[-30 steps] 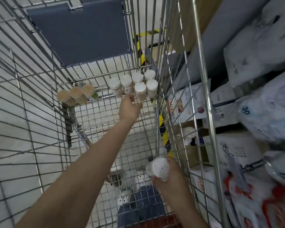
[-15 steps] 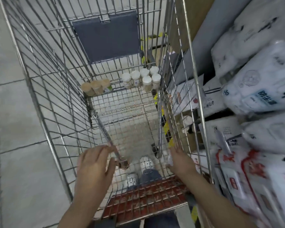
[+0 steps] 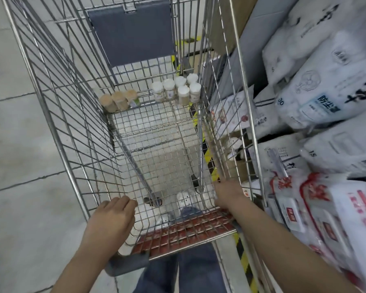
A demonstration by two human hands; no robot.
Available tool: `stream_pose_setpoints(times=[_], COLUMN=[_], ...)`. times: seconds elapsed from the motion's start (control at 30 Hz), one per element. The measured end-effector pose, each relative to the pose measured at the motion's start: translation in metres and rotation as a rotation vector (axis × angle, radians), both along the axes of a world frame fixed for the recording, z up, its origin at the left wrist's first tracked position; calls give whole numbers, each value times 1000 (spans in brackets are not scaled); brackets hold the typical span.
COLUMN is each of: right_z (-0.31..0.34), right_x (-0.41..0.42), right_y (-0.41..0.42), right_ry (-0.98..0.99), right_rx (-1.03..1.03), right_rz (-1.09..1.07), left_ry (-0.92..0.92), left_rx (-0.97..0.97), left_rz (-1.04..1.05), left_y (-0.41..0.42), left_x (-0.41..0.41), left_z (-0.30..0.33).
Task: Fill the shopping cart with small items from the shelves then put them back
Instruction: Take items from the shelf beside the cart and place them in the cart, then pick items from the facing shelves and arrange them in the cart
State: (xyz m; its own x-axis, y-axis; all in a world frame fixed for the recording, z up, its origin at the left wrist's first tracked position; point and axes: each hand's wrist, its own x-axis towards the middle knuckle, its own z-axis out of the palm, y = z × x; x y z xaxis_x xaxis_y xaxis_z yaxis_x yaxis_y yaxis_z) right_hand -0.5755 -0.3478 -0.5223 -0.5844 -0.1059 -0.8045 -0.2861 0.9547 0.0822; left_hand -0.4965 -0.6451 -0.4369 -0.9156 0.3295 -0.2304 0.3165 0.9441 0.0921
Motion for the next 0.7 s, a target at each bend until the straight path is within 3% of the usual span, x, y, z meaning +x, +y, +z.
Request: stream_pose_setpoints(times=[0.17,0.33,0.57,0.7], right_z=[10,62,160,203], right_x=[0,16,109,167], right_y=[-1,-9,-18,-12], right_ry=[29,100,298,421], right_rx=[-70,-246,-576,-643], right_rz=[-32,-171,-470,-600], left_ry=[-86,-231,-330,-309], left_rx=[-15,29,100,137], left_rz=[-9,10,31,-61], left_y=[2,5,21,36], left_x=[-3,0,9,11], left_z=[7,25,91,130])
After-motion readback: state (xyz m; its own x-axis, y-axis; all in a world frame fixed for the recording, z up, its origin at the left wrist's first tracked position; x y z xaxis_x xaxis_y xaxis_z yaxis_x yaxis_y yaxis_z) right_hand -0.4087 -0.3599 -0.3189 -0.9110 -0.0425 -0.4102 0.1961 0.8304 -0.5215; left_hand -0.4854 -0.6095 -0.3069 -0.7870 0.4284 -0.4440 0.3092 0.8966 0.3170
